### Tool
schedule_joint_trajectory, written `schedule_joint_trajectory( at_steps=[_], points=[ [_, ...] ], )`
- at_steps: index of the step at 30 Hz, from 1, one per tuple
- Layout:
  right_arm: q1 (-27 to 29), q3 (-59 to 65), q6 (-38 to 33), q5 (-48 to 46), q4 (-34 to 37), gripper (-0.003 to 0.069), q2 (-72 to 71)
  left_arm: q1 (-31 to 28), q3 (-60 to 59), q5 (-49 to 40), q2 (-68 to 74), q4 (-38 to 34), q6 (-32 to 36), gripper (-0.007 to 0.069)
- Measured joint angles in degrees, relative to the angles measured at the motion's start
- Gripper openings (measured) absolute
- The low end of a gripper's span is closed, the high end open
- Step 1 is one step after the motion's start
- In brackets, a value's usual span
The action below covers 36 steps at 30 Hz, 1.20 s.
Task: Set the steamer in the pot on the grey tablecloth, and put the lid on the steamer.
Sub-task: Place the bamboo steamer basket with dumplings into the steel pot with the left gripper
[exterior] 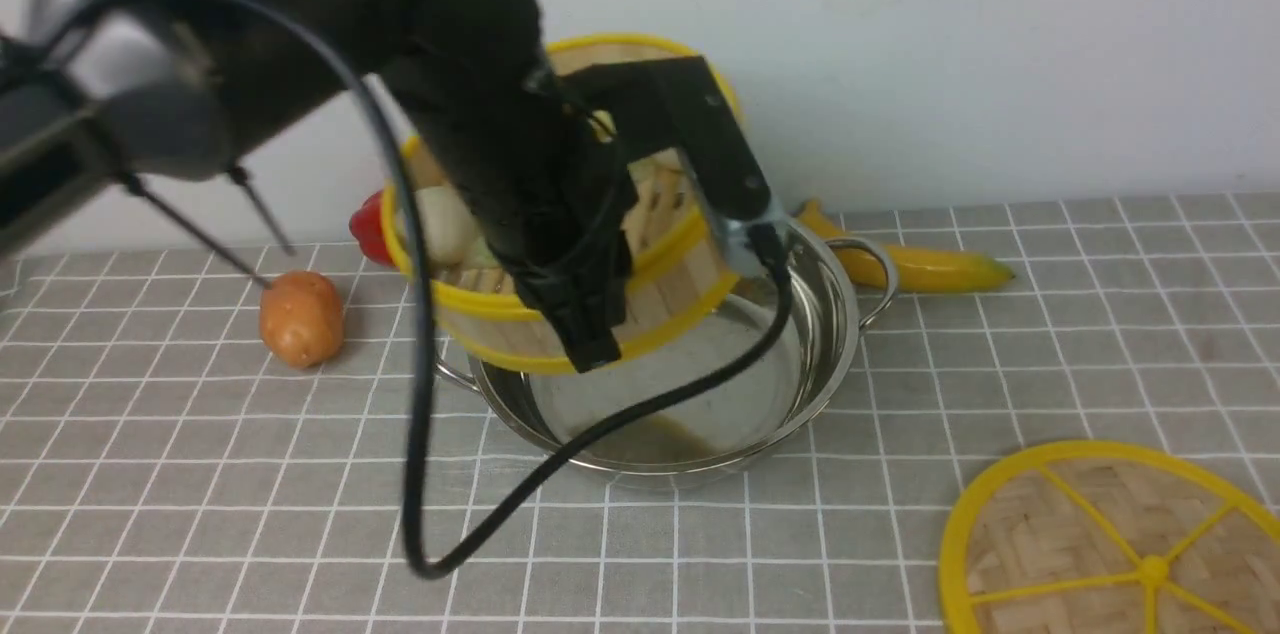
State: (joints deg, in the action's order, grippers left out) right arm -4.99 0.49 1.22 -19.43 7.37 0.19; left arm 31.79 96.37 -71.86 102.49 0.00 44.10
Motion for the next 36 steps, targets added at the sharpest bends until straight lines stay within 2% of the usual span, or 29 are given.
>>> schedule_joint_trajectory(
  at_steps=[7,11,36],
  points=[
    [0.0,0.0,0.0,0.0,0.0,0.0243,0.0,0.22,1.53,0.05,7.47,0.0,6.13,0.0054],
    [0.0,0.0,0.0,0.0,0.0,0.0243,0.0,0.22,1.53,0.05,10.18,0.0,7.37,0.0054],
    [0.0,0.0,0.0,0.0,0.0,0.0243,0.0,0.27,1.69,4.91,17.28,-1.56,9.31,0.0054]
  ],
)
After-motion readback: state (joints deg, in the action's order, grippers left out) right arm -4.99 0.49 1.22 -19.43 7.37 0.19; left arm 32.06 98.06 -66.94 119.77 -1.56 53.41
